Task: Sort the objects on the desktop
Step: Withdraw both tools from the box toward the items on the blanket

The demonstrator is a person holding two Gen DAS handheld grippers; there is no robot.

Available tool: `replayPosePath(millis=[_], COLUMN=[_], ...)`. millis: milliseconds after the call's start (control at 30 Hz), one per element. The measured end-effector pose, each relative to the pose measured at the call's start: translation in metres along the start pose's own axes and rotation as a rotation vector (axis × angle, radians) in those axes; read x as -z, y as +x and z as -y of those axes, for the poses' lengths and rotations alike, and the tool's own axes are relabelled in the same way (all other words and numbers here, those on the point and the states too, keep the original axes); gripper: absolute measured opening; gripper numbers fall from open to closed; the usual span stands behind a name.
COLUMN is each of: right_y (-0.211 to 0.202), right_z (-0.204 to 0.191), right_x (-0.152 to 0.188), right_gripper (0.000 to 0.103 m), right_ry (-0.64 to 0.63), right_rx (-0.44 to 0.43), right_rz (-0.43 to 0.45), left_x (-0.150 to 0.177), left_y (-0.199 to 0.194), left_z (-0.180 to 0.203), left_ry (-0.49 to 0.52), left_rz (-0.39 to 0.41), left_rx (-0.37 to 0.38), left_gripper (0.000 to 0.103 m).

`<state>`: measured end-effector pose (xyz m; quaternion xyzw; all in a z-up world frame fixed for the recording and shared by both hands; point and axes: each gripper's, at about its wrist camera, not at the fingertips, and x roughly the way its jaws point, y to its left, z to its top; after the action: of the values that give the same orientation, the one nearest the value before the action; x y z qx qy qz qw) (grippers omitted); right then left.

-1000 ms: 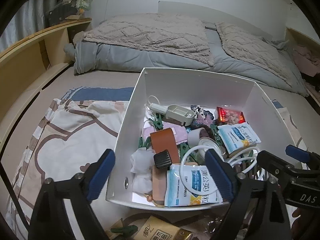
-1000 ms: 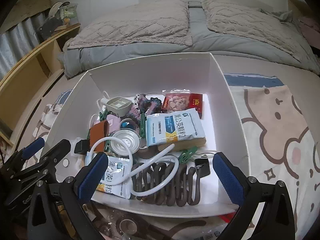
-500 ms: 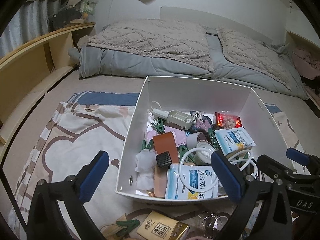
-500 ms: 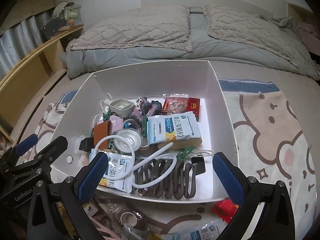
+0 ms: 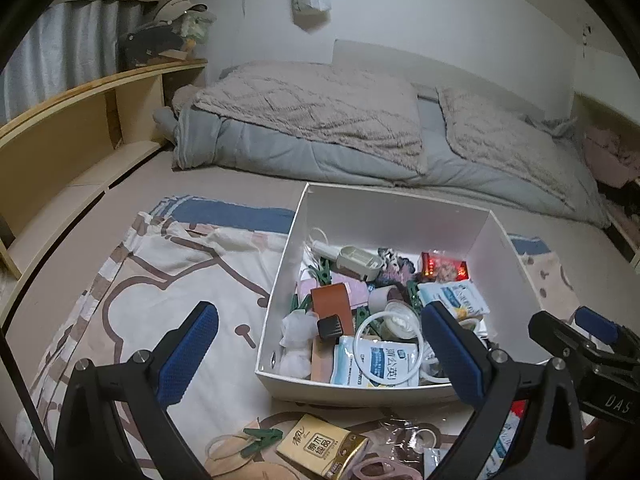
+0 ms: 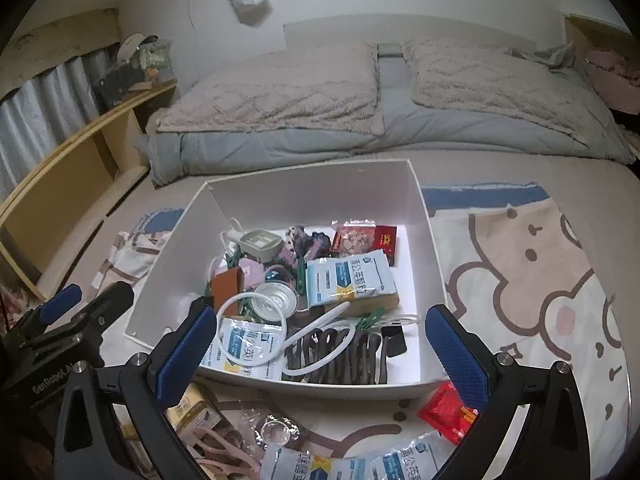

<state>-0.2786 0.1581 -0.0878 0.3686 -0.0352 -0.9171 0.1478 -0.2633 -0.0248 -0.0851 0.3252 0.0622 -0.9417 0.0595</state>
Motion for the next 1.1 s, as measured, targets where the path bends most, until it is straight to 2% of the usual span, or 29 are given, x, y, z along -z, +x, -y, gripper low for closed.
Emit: replayPosePath(millis=[200,333,1100], right_y=[-0.023,-0.037,-0.095], right_z=[0.007,0.011,0.034], right_x=[0.000,0.000,0.009], right_gripper=[0.103,0.103,0.103], right_ry=[0.016,0.009,-0.011], right_rx=[0.005,0.011,0.023], right_rz=[0.052,0.076,0.139], left_x=[-0.002,-0.004,0.000], left_y=[-0.015,-0.030,-0.078], left_z=[-0.002,-0.004,0.012], left_ry=[0.009,-0.001,0.048], left_rz=[0.017,0.036,0.072], left_rx=[-0.011,0.007,0.071], left_gripper=[0.102,0.102,0.102])
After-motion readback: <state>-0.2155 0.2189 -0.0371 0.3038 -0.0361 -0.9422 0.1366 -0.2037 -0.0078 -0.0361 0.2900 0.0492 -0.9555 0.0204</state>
